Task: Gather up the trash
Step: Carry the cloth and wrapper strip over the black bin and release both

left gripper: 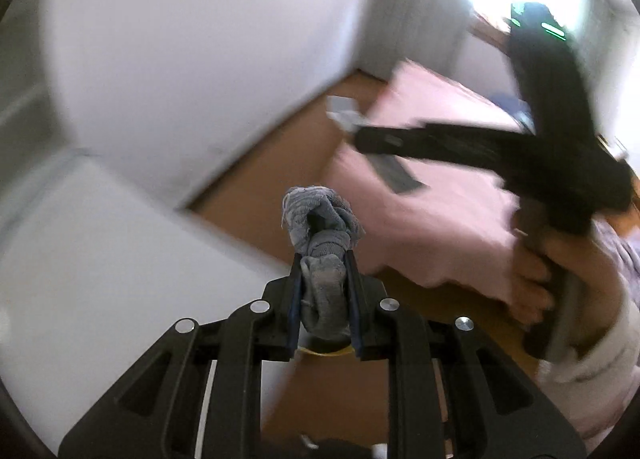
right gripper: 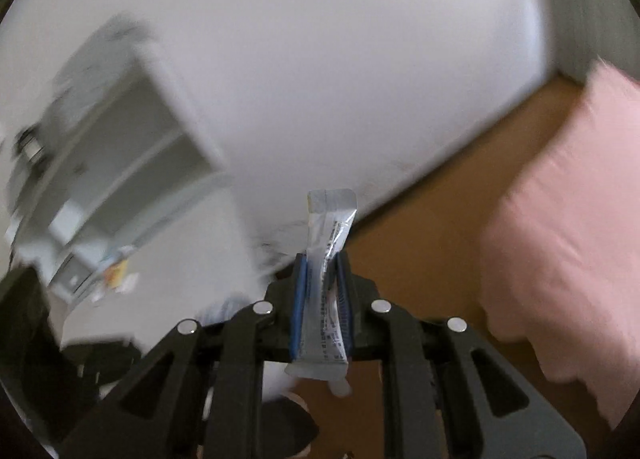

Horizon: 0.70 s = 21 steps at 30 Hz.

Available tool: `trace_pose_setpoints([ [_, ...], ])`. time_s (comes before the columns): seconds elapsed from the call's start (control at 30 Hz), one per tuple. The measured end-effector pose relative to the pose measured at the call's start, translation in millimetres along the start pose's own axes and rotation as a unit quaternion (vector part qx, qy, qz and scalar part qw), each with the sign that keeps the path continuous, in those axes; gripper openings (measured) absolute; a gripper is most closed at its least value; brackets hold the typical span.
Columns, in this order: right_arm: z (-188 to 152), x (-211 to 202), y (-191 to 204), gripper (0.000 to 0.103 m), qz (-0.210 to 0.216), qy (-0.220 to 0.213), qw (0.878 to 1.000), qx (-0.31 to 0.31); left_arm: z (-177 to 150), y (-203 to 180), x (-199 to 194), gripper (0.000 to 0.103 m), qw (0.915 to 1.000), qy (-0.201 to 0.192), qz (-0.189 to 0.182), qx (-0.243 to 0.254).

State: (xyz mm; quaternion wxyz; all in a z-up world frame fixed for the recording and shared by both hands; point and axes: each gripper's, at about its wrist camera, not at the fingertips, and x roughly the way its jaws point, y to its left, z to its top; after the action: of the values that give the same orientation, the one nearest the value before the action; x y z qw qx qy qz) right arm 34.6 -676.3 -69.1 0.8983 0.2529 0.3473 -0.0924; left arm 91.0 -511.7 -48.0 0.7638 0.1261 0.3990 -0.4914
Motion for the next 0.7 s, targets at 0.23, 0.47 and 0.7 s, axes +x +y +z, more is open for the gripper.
trace_pose_setpoints([
  [0.23,-57,115,-151,0.016,-0.044,0.145,0.980,0.127,-51,-42,178,0.018,0.9869,0.161,-0.005,0.000],
  [0.47,-105,177,-200,0.016,-0.058,0.222,0.958,0.172,-84,7,288,0.018,0.9610,0.263,0.033,-0.077],
  [0.7,-119,188,-212,0.016,-0.041,0.237,0.953,0.184,-86,18,314,0.018,0.9556,0.275,0.024,-0.104],
])
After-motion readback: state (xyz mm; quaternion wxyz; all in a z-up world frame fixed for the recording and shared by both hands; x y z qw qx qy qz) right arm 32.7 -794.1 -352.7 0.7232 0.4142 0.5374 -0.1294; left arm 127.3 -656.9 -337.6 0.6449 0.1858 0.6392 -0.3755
